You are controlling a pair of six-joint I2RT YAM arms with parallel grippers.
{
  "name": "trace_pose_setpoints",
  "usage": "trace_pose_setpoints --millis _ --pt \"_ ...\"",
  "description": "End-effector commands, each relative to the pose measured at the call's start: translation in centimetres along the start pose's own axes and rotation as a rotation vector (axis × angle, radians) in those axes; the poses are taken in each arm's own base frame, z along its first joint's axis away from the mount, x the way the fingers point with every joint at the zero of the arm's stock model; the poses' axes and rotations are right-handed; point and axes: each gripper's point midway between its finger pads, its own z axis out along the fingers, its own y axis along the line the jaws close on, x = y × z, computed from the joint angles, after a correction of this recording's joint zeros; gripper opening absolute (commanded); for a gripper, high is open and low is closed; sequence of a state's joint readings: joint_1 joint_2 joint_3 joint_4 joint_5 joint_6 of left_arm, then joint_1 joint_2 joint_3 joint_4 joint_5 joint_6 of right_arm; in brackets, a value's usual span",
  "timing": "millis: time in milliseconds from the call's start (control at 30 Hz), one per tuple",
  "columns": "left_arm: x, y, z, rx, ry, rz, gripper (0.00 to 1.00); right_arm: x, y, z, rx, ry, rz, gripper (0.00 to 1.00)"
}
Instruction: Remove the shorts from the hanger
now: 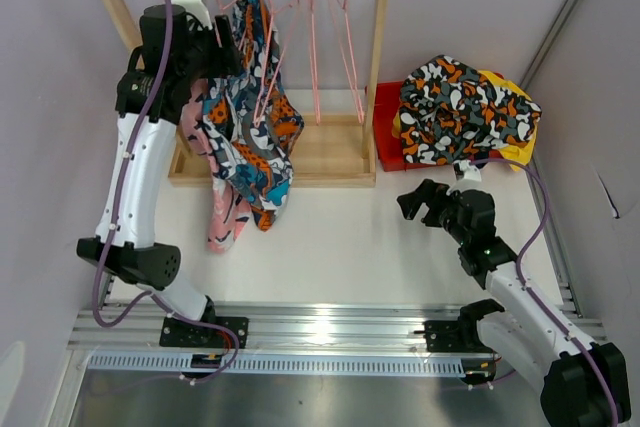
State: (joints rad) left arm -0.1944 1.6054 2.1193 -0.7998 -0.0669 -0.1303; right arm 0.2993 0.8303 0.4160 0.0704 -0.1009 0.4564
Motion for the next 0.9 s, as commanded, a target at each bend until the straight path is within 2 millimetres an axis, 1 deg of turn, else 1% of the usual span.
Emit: trace_pose_setpoints --millis 0,67,133,167,200,267,300,367,467,533,667,733,767,800,833,867 --pt "-1.2 0.1 0.5 0.008 -0.035 0.002 0.69 -0.3 -0.1 0.1 0.004 -0.022 -0.019 1.0" --pt "-0.9 0.3 1.1 0.002 -0.025 0.002 0.67 -0.2 -0.2 0.2 0.004 -0.022 -0.018 0.99" --pt "-0.6 0.4 1.7 -0.001 -0.013 0.002 0.6 -0.2 -0.2 0.2 0.0 -0.025 -0.015 0.99" --pt "-0.6 0.5 1.9 -0.004 -0.015 0.002 0.51 0.0 -0.1 0.2 -0.001 -0.022 -0.015 0.99" --pt "-0.6 0.6 2.1 -0.005 -0.012 0.001 0.36 0.1 -0.2 0.2 -0.001 -0.019 -0.015 1.0" --pt "-0.4 0.8 2.7 -0.016 -0.001 0.003 0.27 0.2 -0.3 0.1 0.0 -0.016 -0.016 0.99" --pt "-0.8 0.9 2.6 -0.027 -0.011 0.004 0.15 0.3 -0.3 0.1 0.003 -0.014 -0.019 0.99" --pt "-0.6 1.2 2.9 -0.042 -0.002 0.003 0.0 0.4 -0.5 0.1 0.008 -0.013 -0.019 1.0" --pt "-1.0 1.2 2.7 -0.04 -0.01 0.0 0.0 0.5 -0.5 0.0 0.008 -0.015 -0.017 0.99" --pt "-1.7 0.9 2.0 -0.023 -0.029 -0.004 0.0 0.7 -0.6 -0.1 0.006 -0.012 -0.013 0.99" --pt "-4.3 0.2 -1.1 0.009 -0.107 -0.002 0.0 0.4 -0.3 -0.2 -0.005 -0.02 -0.01 0.99" --pt "-6.2 -0.1 -3.6 0.031 -0.164 0.0 0.0 0.1 -0.1 -0.2 -0.009 -0.028 -0.012 0.99" --pt "-6.5 -0.2 -4.4 0.041 -0.177 0.001 0.0 -0.2 0.1 -0.3 -0.014 -0.038 -0.015 1.0" --pt "-7.4 -0.3 -6.3 0.049 -0.212 0.001 0.0 -0.5 0.3 -0.3 -0.023 -0.045 -0.021 0.99" --pt "-7.8 -0.4 -7.8 0.058 -0.231 0.002 0.0 -1.1 0.8 -0.4 -0.039 -0.057 -0.028 0.99" --pt "-7.5 -0.5 -7.6 0.061 -0.222 0.002 0.0 -1.4 1.1 -0.4 -0.049 -0.062 -0.032 1.0"
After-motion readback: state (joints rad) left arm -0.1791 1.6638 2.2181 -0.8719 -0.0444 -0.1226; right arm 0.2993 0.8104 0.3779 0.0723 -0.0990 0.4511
